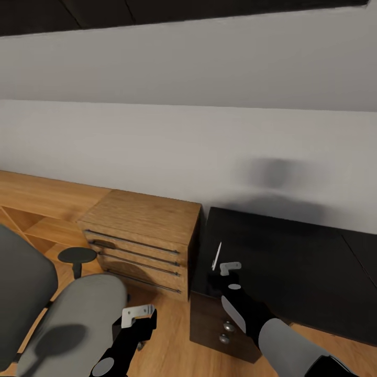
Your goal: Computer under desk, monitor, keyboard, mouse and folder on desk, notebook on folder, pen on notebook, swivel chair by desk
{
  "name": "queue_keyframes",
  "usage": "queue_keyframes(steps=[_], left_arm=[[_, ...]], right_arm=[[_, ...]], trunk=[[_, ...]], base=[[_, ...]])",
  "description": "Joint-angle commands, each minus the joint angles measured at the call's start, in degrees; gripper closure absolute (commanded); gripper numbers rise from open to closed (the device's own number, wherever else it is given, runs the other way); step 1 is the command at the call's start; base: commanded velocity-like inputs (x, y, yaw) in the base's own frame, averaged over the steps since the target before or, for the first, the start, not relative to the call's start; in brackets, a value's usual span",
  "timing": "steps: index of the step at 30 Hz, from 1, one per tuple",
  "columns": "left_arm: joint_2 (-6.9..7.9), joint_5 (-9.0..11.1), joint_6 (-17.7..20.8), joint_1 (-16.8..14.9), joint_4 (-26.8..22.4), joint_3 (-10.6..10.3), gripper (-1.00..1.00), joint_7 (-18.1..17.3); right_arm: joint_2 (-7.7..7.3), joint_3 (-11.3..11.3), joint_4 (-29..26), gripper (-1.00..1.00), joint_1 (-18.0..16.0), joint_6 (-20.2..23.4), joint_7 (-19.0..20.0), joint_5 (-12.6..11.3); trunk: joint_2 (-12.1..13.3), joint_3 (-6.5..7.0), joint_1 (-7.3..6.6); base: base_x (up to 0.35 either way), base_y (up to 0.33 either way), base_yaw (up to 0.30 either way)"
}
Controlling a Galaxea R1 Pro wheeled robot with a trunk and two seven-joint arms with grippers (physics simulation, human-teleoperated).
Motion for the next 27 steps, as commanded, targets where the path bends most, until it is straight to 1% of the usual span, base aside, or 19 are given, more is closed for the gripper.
queue_keyframes(steps=[1,9,11,15,18,23,27], left_arm=[[0.01,0.6,0.2,0.0,0.0,-0.1,-1.0,0.5],[-0.04,0.5,0.2,0.0,0.2,-0.2,-1.0,0.5],[-0.05,0.5,0.2,0.0,1.0,-0.2,-1.0,0.4],[-0.07,0.4,0.2,0.0,1.3,-0.3,-1.0,0.4],[-0.08,0.4,0.2,0.0,1.3,-0.3,-1.0,0.4],[-0.08,0.5,0.1,0.0,1.4,-0.3,-1.0,0.4],[-0.08,0.5,0.1,0.0,1.4,-0.3,-1.0,0.4]], right_arm=[[-0.05,0.5,-0.1,-1.0,-0.1,0.3,-0.5,-0.4],[-0.05,0.5,-0.1,-1.0,-0.1,0.3,-0.6,-0.4],[-0.12,0.3,0.0,-1.0,-0.1,0.4,-0.6,-0.8],[-0.13,0.2,0.0,-1.0,-0.1,0.5,-0.6,-1.7],[-0.14,0.2,0.0,-1.0,-0.1,0.5,-0.6,-2.0],[-0.14,0.2,0.0,-1.0,-0.1,0.5,-0.6,-2.2],[-0.14,0.2,0.0,-1.0,-0.1,0.5,-0.6,-2.2]], trunk=[[0.0,-0.06,0.02],[0.0,-0.06,0.02],[0.0,-0.06,0.02],[0.0,-0.06,0.02],[0.0,-0.06,0.02],[0.0,-0.06,0.02],[0.0,-0.06,0.02]], base=[[0.15,0.127,0.0],[0.048,0.041,0.0],[0.084,0.001,0.0],[0.035,0.001,0.0],[0.021,0.0,0.0],[0.172,0.0,0.0],[0.076,0.0,0.0]])
